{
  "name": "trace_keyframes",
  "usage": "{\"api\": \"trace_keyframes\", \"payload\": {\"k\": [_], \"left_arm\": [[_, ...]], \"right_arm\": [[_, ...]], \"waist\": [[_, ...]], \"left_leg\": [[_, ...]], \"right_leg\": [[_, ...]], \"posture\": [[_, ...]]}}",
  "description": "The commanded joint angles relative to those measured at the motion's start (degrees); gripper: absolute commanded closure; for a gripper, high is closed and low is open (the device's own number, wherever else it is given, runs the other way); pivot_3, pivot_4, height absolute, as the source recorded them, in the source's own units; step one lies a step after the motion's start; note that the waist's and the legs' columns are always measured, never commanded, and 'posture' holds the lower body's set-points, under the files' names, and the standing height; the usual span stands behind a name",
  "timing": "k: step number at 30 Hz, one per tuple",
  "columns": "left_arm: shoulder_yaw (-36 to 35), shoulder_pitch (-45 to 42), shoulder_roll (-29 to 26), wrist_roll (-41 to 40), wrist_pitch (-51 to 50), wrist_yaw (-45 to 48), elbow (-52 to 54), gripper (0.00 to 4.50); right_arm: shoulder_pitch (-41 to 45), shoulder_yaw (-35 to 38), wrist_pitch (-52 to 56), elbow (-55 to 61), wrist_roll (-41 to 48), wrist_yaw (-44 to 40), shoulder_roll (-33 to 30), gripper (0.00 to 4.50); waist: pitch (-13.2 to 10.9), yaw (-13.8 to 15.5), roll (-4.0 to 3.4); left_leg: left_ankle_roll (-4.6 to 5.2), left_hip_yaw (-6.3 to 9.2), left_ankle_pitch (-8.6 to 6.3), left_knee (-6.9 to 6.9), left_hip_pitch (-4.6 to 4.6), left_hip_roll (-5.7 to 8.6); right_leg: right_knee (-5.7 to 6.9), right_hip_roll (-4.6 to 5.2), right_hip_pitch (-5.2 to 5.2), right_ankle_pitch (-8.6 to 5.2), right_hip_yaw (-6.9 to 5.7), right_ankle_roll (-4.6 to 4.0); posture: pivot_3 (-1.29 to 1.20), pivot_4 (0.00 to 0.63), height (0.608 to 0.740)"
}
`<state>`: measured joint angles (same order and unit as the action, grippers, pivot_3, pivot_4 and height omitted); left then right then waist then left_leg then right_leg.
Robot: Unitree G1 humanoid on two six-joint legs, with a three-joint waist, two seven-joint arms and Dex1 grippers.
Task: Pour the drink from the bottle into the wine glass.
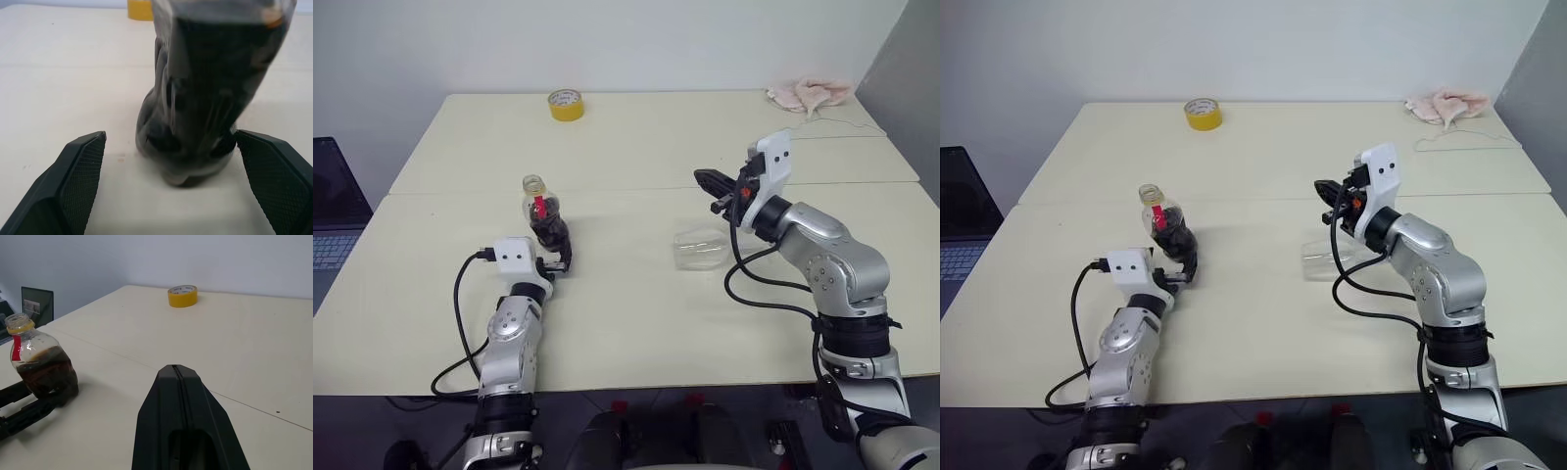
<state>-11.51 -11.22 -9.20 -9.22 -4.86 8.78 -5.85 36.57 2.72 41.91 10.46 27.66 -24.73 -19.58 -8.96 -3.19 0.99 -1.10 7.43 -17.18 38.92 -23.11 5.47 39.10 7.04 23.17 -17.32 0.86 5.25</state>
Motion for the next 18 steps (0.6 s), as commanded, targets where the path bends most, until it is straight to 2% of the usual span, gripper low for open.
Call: {"api": "trace_keyframes", "payload": {"k": [1, 5, 10, 14, 16, 18], "left_arm": [[0.3, 2.2, -0.5, -1.3, -1.6, 1.0, 5.4, 0.02], [0.9, 5.5, -0.4, -3.1, -3.7, 3.2, 9.6, 0.02], [2.6, 12.4, -2.0, -8.6, -7.7, 9.9, 18.8, 0.02], [4.5, 14.8, -4.2, -10.4, -10.7, 13.2, 23.6, 0.02], [6.7, 15.5, -6.0, -11.2, -13.3, 15.3, 27.1, 0.02], [9.1, 15.3, -7.6, -12.6, -16.3, 17.2, 30.8, 0.0]], "right_arm": [[0.9, 0.4, -1.5, 0.6, -0.5, -0.6, -0.5, 4.5], [0.9, 0.6, -1.8, 0.3, -0.7, -1.2, -1.2, 4.5], [-1.0, 0.9, -3.1, 0.7, -0.9, -6.9, -6.9, 4.5], [-3.4, -0.7, -3.8, 1.4, -1.8, -14.0, -14.2, 4.5], [-4.7, -2.4, -4.3, 1.4, -3.6, -18.6, -20.0, 4.5], [-5.5, -5.1, -5.2, 1.1, -6.4, -23.7, -26.8, 4.13]], "waist": [[0.0, 0.0, 0.0], [0.0, 0.1, -0.01], [0.0, 0.3, -0.01], [0.0, 0.9, -0.01], [0.0, 1.2, -0.02], [0.0, 1.5, -0.02]], "left_leg": [[0.0, 0.0, 0.0, 0.0, 0.0, 0.0], [0.0, -0.01, 0.0, -0.01, 0.0, 0.0], [0.0, -0.02, 0.0, -0.02, 0.0, 0.02], [0.01, -0.03, 0.0, 0.0, 0.0, -0.01], [0.01, -0.07, 0.0, 0.0, 0.01, 0.01], [0.01, -0.11, -0.01, 0.0, 0.01, 0.01]], "right_leg": [[0.0, 0.0, 0.0, 0.0, 0.0, 0.0], [-0.01, 0.0, 0.0, 0.0, 0.01, 0.0], [-0.06, 0.02, -0.01, 0.0, 0.03, 0.0], [-0.04, -0.01, -0.04, 0.0, 0.03, 0.0], [-0.06, 0.0, -0.06, 0.0, 0.06, 0.0], [-0.08, 0.0, -0.07, 0.0, 0.08, 0.0]], "posture": [[0.0, 0.15, 0.74], [0.0, 0.15, 0.74], [0.0, 0.15, 0.74], [0.0, 0.15, 0.74], [0.0, 0.15, 0.74], [0.0, 0.15, 0.74]]}}
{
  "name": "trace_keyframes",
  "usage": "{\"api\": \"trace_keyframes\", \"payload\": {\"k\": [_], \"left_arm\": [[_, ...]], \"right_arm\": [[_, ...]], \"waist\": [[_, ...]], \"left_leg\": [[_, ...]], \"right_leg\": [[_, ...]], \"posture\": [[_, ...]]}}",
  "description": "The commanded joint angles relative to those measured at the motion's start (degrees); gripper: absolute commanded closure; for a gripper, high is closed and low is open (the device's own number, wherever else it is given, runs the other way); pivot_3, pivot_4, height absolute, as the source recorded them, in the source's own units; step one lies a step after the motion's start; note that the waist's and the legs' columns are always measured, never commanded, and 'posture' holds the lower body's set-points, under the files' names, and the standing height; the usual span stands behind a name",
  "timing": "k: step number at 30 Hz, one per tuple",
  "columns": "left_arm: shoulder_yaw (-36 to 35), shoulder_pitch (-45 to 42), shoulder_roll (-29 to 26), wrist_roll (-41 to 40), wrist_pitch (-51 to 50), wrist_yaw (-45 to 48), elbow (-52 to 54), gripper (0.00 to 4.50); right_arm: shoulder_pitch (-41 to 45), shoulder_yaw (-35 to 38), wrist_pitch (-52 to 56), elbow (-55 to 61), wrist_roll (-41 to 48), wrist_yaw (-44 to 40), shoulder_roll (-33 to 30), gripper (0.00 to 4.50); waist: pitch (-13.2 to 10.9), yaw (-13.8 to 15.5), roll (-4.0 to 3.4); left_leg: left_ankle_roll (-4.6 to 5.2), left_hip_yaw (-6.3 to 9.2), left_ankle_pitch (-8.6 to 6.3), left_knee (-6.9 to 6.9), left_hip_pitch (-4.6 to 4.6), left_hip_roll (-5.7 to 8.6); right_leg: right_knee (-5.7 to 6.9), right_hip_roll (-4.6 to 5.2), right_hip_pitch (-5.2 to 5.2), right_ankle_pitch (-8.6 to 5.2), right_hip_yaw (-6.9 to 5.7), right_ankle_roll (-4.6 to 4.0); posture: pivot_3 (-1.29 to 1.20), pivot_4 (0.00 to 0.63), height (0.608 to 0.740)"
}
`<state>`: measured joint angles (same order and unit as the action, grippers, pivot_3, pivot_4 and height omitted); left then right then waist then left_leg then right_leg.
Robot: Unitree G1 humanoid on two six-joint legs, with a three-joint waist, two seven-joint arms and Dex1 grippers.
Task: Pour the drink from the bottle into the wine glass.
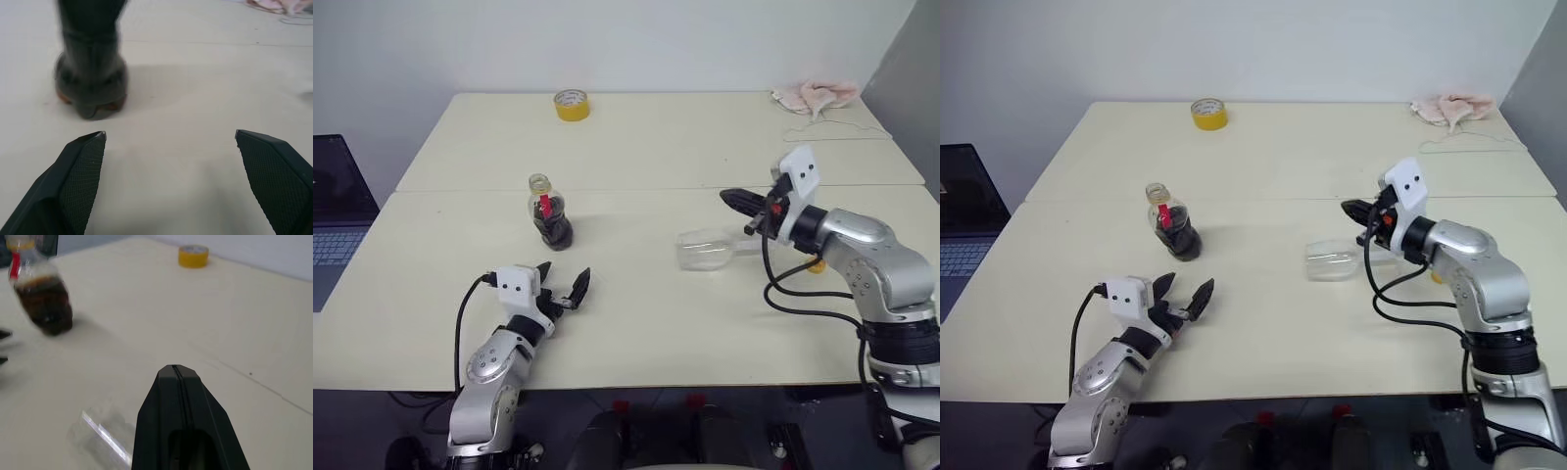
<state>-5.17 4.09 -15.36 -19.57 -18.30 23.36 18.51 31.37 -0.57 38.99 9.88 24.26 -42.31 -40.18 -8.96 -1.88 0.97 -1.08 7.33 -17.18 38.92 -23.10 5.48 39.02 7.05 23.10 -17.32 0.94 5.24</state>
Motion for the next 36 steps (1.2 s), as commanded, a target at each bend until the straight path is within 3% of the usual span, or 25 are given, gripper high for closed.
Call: {"api": "trace_keyframes", "payload": {"k": [1, 7, 12, 13, 24, 27, 31, 36], "left_arm": [[4.0, -0.6, -2.1, -2.5, -4.2, 3.1, 7.7, 0.0], [9.6, -4.2, -3.3, -1.6, -7.7, 4.0, 10.3, 0.0], [10.9, -4.9, -3.5, -0.7, -7.8, 3.6, 9.7, 0.0], [11.0, -4.8, -3.5, -0.7, -7.9, 3.4, 9.7, 0.0], [12.9, -4.1, -3.5, 1.7, -7.2, 2.9, 10.0, 0.0], [13.1, -3.9, -3.4, 2.2, -7.0, 2.7, 10.0, 0.0], [13.4, -3.3, -3.2, 2.9, -6.1, 2.5, 9.2, 0.0], [13.6, -2.7, -2.8, 3.6, -4.9, 2.4, 8.5, 0.0]], "right_arm": [[-0.2, -3.2, -3.2, 1.5, -4.4, -8.4, -9.0, 3.92], [3.7, -13.0, -8.9, -1.6, -14.9, -16.6, -16.8, 1.87], [9.3, -17.5, -9.3, -5.0, -19.7, -18.8, -13.9, 0.04], [10.3, -18.5, -9.9, -6.4, -21.1, -18.9, -13.1, 0.01], [13.8, -23.0, -18.0, -16.2, -32.2, -21.3, -11.2, 0.01], [14.3, -23.5, -19.3, -17.3, -34.1, -22.5, -11.0, 0.38], [14.4, -23.8, -19.7, -17.4, -36.0, -23.7, -9.9, 1.48], [13.6, -25.3, -18.4, -16.9, -39.2, -25.4, -8.7, 3.3]], "waist": [[0.0, 0.2, 0.0], [0.0, 0.1, 0.0], [0.0, 0.0, 0.0], [0.0, 0.1, 0.0], [0.0, 0.9, 0.02], [0.0, 0.9, 0.02], [0.0, 0.9, 0.02], [0.0, 0.9, 0.02]], "left_leg": [[0.0, -0.01, 0.0, 0.0, 0.0, 0.01], [0.0, -0.09, 0.0, -0.04, 0.09, -0.08], [0.0, -0.14, 0.0, -0.09, 0.08, -0.09], [0.0, -0.17, 0.0, -0.08, 0.08, -0.09], [0.0, -0.13, 0.0, -0.03, 0.07, -0.07], [-0.01, -0.13, 0.0, -0.03, 0.07, -0.07], [0.0, -0.13, 0.0, -0.04, 0.07, -0.07], [-0.01, -0.12, 0.0, -0.03, 0.07, -0.06]], "right_leg": [[-0.01, 0.01, -0.01, 0.0, 0.01, 0.0], [-0.01, -0.03, -0.06, 0.0, 0.01, 0.0], [-0.03, -0.02, -0.02, 0.0, 0.04, 0.0], [-0.03, -0.01, -0.01, 0.0, 0.05, 0.0], [-0.05, 0.0, -0.03, 0.0, 0.01, 0.0], [-0.05, 0.01, -0.03, 0.0, 0.01, 0.0], [-0.05, 0.01, -0.03, 0.0, 0.01, 0.0], [-0.06, 0.01, -0.03, 0.0, 0.01, 0.0]], "posture": [[0.0, 0.15, 0.74], [0.0, 0.15, 0.74], [0.0, 0.15, 0.74], [0.0, 0.15, 0.74], [0.0, 0.15, 0.74], [0.0, 0.15, 0.74], [0.0, 0.15, 0.74], [0.0, 0.15, 0.74]]}}
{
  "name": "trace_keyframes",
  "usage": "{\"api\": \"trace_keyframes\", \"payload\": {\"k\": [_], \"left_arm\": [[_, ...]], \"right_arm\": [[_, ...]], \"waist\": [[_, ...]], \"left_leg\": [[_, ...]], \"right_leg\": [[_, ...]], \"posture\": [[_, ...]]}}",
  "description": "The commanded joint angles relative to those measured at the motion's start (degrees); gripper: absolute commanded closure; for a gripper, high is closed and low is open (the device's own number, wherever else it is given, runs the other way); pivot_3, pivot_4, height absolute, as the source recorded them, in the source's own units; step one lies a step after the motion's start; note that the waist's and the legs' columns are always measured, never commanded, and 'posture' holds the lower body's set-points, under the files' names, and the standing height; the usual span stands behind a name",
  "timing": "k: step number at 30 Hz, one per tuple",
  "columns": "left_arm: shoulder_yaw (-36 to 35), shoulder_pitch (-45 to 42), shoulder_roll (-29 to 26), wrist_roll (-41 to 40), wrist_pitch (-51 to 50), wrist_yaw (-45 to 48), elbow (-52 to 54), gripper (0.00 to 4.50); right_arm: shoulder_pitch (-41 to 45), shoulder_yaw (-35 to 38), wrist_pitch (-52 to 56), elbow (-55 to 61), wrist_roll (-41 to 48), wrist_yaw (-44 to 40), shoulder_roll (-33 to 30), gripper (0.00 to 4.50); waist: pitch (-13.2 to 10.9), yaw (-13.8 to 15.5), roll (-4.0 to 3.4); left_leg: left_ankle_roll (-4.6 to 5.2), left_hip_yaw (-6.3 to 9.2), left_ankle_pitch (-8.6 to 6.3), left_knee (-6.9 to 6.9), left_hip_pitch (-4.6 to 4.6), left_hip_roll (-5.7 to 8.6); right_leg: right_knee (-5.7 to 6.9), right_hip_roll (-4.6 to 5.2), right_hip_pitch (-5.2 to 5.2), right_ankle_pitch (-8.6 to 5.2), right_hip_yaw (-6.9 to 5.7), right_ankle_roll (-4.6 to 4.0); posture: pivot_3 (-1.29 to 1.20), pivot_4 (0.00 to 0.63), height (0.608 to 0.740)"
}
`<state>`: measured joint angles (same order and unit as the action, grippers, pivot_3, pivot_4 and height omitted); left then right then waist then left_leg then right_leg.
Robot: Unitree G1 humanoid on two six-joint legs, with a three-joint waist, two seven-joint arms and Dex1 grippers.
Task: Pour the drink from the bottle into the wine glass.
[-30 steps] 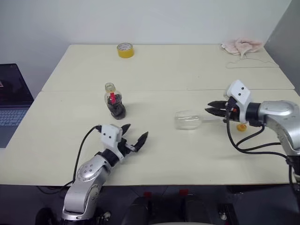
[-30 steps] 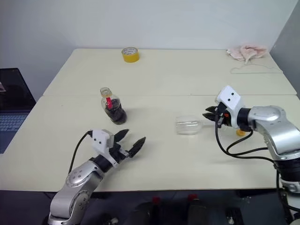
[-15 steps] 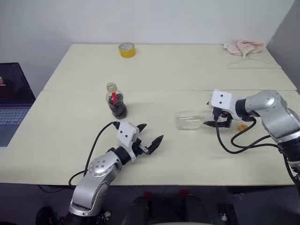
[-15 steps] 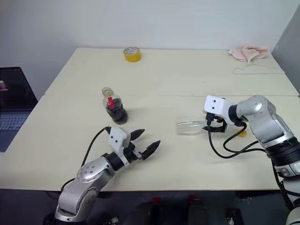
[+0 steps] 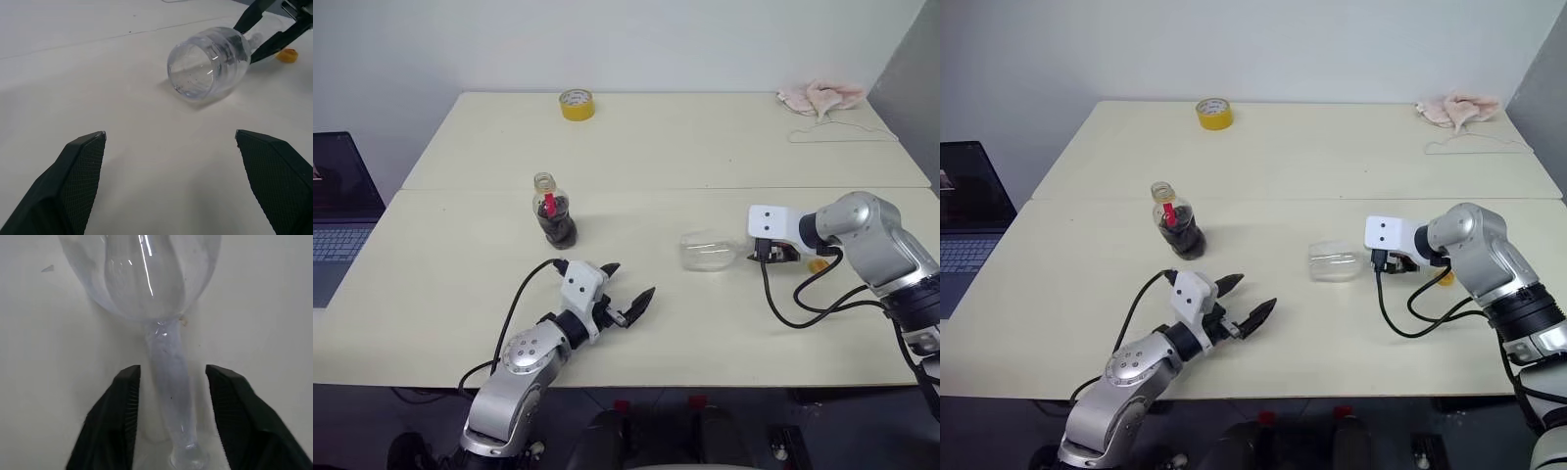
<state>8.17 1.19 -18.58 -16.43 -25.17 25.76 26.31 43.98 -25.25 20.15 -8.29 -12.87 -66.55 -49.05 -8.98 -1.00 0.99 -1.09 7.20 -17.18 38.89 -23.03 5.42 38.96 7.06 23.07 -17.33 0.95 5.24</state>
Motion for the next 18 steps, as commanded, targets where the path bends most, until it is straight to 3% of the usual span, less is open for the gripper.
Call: {"api": "trace_keyframes", "payload": {"k": [1, 2, 4, 10, 18], "left_arm": [[0.3, 0.3, 0.6, 0.6, 2.1, -0.1, 0.6, 0.0], [0.3, 0.4, 0.6, 0.7, 2.3, -0.1, 0.6, 0.0], [0.2, 0.5, 0.8, 0.9, 2.5, -0.3, 0.3, 0.0], [-0.3, 0.0, 1.0, 1.3, 3.4, -0.1, -1.1, 0.0], [-0.7, -0.6, 1.2, 1.6, 3.2, -0.6, -1.5, 0.0]], "right_arm": [[0.9, -1.0, 0.6, 1.4, -2.9, -1.3, 0.2, 3.58], [0.9, -1.1, 0.7, 1.3, -3.6, -1.3, 0.2, 3.97], [1.2, -1.2, 0.7, 1.3, -4.8, -1.5, 0.2, 4.28], [1.5, 0.4, -2.4, 2.1, -5.2, -1.7, 0.4, 4.28], [-1.3, 16.7, -6.6, 1.6, 13.4, 8.6, 16.0, 4.29]], "waist": [[0.0, 0.0, 0.0], [0.0, 0.0, 0.0], [0.0, 0.0, 0.0], [0.0, 0.1, 0.0], [0.0, -0.7, -0.01]], "left_leg": [[0.0, 0.0, 0.0, 0.0, 0.0, 0.0], [0.0, 0.0, 0.0, 0.0, 0.0, 0.0], [0.0, 0.01, 0.0, 0.0, 0.01, 0.0], [0.0, 0.01, 0.0, 0.02, 0.01, 0.02], [-0.01, 0.02, 0.0, -0.08, 0.0, -0.05]], "right_leg": [[0.0, 0.0, 0.0, 0.0, 0.0, 0.0], [0.0, 0.0, 0.0, 0.0, -0.01, 0.0], [0.0, 0.0, -0.02, 0.0, -0.01, 0.0], [0.0, 0.01, -0.04, 0.0, -0.01, 0.0], [0.03, -0.02, 0.07, 0.0, -0.05, 0.0]], "posture": [[0.0, 0.15, 0.74], [0.0, 0.15, 0.74], [0.0, 0.15, 0.74], [0.0, 0.15, 0.74], [0.0, 0.15, 0.74]]}}
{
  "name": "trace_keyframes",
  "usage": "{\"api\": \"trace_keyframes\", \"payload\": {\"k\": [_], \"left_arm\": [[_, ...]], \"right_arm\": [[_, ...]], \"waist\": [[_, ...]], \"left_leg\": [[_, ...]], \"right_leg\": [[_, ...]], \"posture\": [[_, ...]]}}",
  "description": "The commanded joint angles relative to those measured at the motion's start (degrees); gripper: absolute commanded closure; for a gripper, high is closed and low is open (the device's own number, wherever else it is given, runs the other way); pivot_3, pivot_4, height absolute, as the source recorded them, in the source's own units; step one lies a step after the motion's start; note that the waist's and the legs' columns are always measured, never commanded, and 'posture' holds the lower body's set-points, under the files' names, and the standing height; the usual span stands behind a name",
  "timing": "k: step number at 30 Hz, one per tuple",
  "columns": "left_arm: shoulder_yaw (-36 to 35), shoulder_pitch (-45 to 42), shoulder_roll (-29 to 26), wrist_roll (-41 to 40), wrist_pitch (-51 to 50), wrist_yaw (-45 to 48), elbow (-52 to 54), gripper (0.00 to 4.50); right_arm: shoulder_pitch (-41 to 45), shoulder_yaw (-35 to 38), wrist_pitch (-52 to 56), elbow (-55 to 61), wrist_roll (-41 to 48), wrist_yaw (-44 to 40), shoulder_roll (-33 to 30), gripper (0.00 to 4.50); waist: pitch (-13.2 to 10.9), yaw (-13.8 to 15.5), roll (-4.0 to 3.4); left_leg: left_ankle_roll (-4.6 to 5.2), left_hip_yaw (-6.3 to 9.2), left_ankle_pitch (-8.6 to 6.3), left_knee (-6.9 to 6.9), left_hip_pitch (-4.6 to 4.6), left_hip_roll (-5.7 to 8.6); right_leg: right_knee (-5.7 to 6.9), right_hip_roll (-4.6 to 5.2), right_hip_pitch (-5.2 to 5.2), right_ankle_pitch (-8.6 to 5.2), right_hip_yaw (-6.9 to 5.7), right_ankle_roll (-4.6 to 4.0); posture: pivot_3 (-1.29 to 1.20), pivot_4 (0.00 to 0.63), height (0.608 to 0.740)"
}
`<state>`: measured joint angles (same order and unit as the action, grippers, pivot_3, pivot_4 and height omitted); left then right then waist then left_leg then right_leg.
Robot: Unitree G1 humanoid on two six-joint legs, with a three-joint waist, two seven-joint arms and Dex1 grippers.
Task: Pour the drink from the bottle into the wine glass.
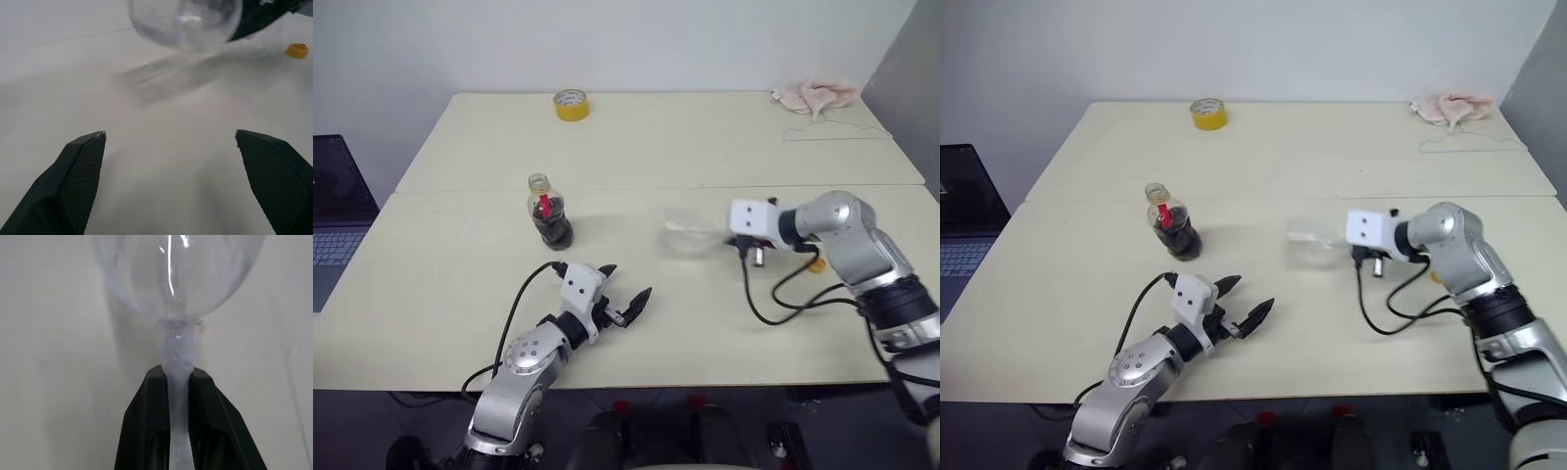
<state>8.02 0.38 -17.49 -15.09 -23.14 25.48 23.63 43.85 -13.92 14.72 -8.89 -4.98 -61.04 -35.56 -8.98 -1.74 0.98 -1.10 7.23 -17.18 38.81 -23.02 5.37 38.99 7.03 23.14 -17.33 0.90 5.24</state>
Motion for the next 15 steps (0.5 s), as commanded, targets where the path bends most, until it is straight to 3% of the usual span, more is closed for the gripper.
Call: {"api": "trace_keyframes", "payload": {"k": [1, 8, 12, 15], "left_arm": [[-0.6, 0.2, 0.1, 0.3, 1.2, -0.3, 1.1, 0.0], [-0.7, -0.2, 0.0, 0.5, 1.0, -0.2, 1.1, 0.0], [-1.4, -0.6, -0.1, 0.8, 0.8, -0.6, 0.9, 0.0], [-1.9, -1.0, -0.3, 0.7, 0.8, -0.3, 0.5, 0.0]], "right_arm": [[-1.7, 6.5, -0.1, 2.7, 7.2, 4.2, 4.4, 4.29], [-7.4, 14.0, -3.8, 2.8, 16.9, 18.2, 22.6, 4.29], [-13.3, 11.0, -9.4, 3.2, 13.9, 26.1, 30.4, 4.29], [-15.7, 8.4, -12.1, 0.7, 10.0, 30.3, 32.6, 4.29]], "waist": [[0.0, 0.0, 0.01], [0.0, 0.0, -0.02], [0.0, -0.1, -0.04], [0.0, -0.3, -0.05]], "left_leg": [[0.0, 0.0, 0.0, 0.01, 0.0, 0.02], [0.0, 0.03, 0.0, 0.07, 0.03, 0.04], [0.0, 0.04, 0.0, 0.06, 0.05, 0.04], [0.0, 0.04, 0.0, 0.04, 0.08, 0.04]], "right_leg": [[-0.01, 0.01, -0.02, 0.0, 0.0, 0.0], [0.05, 0.0, -0.03, 0.01, 0.01, -0.01], [0.04, 0.0, 0.01, 0.01, 0.01, -0.01], [0.07, -0.01, 0.03, 0.01, 0.01, -0.01]], "posture": [[0.0, 0.15, 0.74], [0.0, 0.15, 0.74], [0.0, 0.15, 0.74], [0.0, 0.15, 0.74]]}}
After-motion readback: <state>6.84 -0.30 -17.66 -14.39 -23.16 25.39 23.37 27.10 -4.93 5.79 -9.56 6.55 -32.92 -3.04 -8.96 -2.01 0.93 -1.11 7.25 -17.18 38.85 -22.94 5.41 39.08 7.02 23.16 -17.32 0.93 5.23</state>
